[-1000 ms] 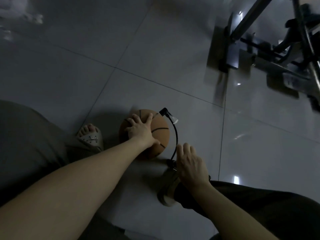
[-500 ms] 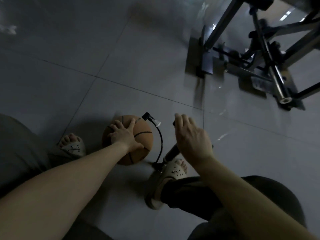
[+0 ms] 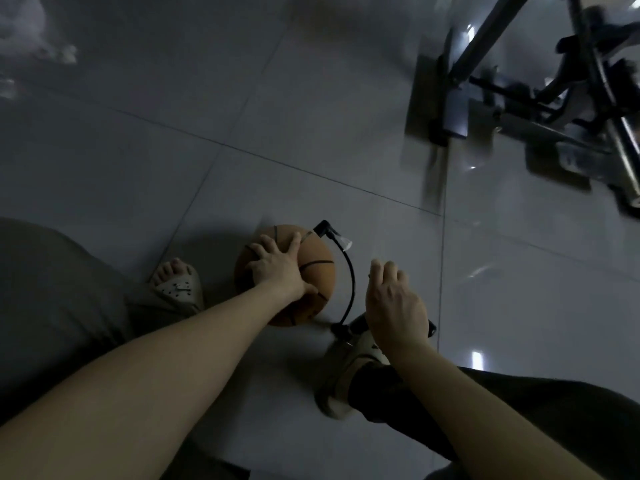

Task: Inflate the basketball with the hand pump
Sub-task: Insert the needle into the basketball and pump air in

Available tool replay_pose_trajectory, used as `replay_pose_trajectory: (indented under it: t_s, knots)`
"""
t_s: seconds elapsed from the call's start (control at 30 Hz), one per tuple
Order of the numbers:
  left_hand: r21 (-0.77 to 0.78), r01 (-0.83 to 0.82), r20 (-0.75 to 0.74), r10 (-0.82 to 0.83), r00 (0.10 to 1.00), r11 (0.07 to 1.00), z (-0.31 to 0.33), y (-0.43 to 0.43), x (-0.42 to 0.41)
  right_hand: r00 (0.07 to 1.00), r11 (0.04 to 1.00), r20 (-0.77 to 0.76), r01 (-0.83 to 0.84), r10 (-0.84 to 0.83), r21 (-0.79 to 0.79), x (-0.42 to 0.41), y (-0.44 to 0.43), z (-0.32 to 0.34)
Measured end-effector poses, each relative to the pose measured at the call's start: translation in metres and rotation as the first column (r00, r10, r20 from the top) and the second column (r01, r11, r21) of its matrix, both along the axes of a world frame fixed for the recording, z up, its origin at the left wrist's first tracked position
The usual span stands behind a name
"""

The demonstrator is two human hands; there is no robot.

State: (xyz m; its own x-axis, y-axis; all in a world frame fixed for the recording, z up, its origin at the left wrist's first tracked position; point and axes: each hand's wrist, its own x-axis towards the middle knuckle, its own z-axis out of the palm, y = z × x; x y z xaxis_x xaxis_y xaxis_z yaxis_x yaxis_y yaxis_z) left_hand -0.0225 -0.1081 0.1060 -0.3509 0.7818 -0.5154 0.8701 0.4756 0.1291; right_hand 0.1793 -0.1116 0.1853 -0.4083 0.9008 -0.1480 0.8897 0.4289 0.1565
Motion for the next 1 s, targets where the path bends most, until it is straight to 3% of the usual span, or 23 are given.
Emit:
replay_pose_trajectory:
  t_s: [0.23, 0.4, 0.5, 0.63, 0.77, 1.0]
  knots:
    - [0.013, 0.018, -0.018, -0.018, 1.0, 1.0, -0.004, 0.002, 0.001, 1.0, 0.998, -0.027, 0.002, -0.004, -0.06, 0.007, -0.009, -0.032]
    - [0.022, 0.001, -0.004, -0.001, 1.0, 1.0, -0.003, -0.006, -0.001, 0.994, 0.985, -0.106, -0.036, 0.018, -0.166, -0.001, -0.025, -0.008]
    - [0.02, 0.013, -0.011, -0.013, 1.0, 1.0, -0.003, -0.011, -0.004, 0.978, 0.997, -0.21, -0.029, 0.014, -0.066, -0.003, -0.005, 0.034]
    - [0.029, 0.021, 0.023, -0.021, 1.0, 0.999, -0.003, -0.015, -0.005, 0.932, 0.988, -0.332, 0.155, -0.147, -0.004, -0.005, 0.022, 0.08]
    - [0.014, 0.023, 0.019, -0.023, 1.0, 1.0, -0.002, -0.01, -0.008, 0.965, 0.993, -0.242, 0.114, -0.105, 0.024, -0.007, -0.008, 0.07]
    - [0.007, 0.013, -0.037, -0.012, 0.999, 1.0, -0.004, -0.005, 0.003, 0.984, 0.992, -0.148, 0.087, -0.1, -0.093, 0.003, -0.032, 0.007]
